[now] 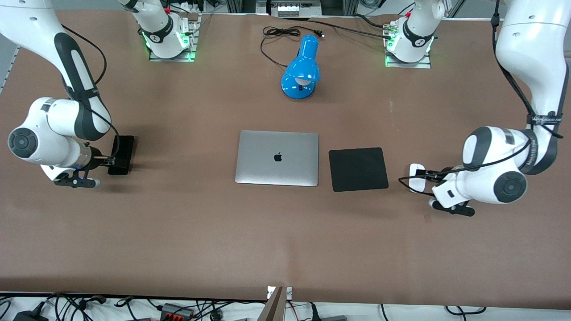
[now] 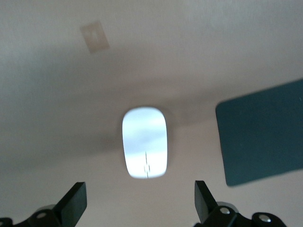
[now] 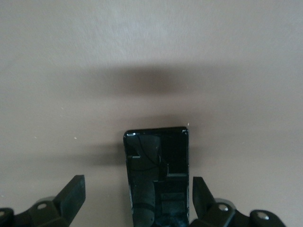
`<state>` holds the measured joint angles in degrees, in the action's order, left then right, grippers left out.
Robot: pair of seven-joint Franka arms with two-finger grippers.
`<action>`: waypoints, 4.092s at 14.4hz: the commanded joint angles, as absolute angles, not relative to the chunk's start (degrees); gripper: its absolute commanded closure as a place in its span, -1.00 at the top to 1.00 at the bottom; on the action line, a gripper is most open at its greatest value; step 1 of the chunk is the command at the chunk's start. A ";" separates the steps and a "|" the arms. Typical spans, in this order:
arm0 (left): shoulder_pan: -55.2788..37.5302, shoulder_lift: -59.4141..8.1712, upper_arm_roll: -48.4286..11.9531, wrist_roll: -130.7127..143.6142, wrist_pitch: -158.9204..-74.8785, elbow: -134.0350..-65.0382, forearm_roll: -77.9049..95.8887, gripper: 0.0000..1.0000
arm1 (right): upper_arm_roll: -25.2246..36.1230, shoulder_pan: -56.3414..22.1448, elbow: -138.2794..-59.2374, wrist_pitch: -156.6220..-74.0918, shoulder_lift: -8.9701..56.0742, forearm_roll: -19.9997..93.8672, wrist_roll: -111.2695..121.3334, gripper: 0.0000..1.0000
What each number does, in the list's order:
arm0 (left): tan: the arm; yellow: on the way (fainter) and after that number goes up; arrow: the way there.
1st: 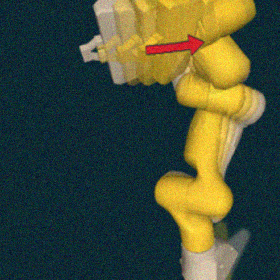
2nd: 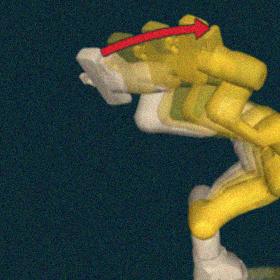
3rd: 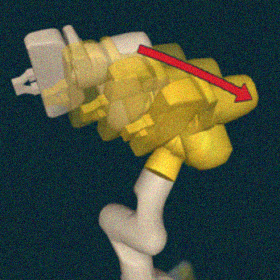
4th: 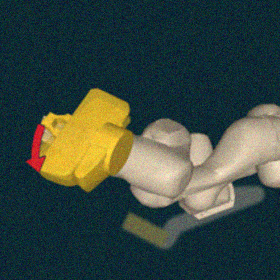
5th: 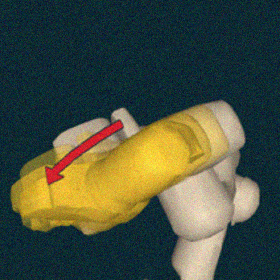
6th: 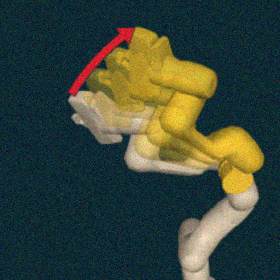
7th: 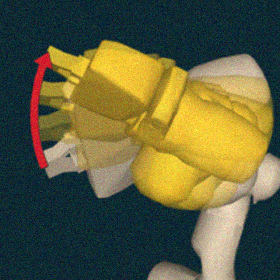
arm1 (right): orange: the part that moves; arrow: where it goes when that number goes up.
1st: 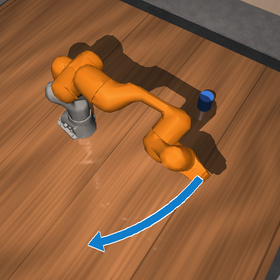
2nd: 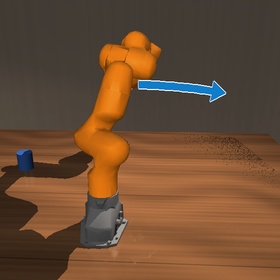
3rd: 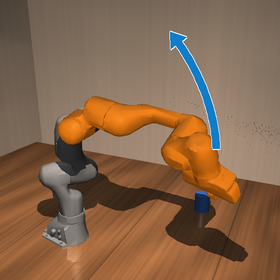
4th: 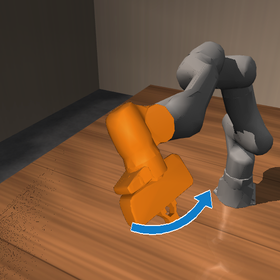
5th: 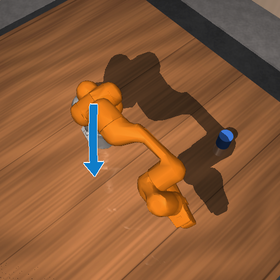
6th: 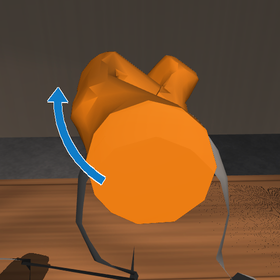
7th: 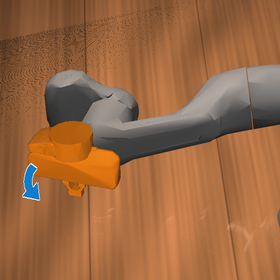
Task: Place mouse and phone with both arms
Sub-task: 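Grasp the phone with the right gripper while the left gripper grasps the mouse, then carry the phone beside the laptop while the left gripper carries the mouse onto the pad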
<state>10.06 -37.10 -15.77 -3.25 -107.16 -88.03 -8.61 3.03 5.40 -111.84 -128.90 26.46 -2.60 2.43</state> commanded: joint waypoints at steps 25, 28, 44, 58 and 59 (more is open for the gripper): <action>10.10 -42.10 -15.91 -3.78 -118.48 -94.75 -14.06 0.72 | 2.55 8.26 -115.75 -131.23 30.59 -3.34 1.58 -0.28; 10.20 -42.10 -15.82 -3.96 -118.56 -94.66 -14.15 0.21 | 2.46 8.09 -115.49 -130.00 30.06 -3.34 1.67 -0.55; 0.27 -42.01 -16.96 11.58 -111.27 -89.03 -10.83 -0.18 | 1.67 -16.51 -100.56 -118.83 31.02 2.37 -18.09 -0.64; -2.82 -45.09 -16.79 15.82 -116.63 -89.56 -5.10 0.73 | 1.41 -24.17 -99.93 -124.63 37.00 9.49 -24.33 -0.63; -2.64 -45.09 -16.79 15.73 -116.46 -89.56 -5.10 1.00 | 1.41 -24.52 -99.93 -124.72 37.00 9.58 -24.87 -0.63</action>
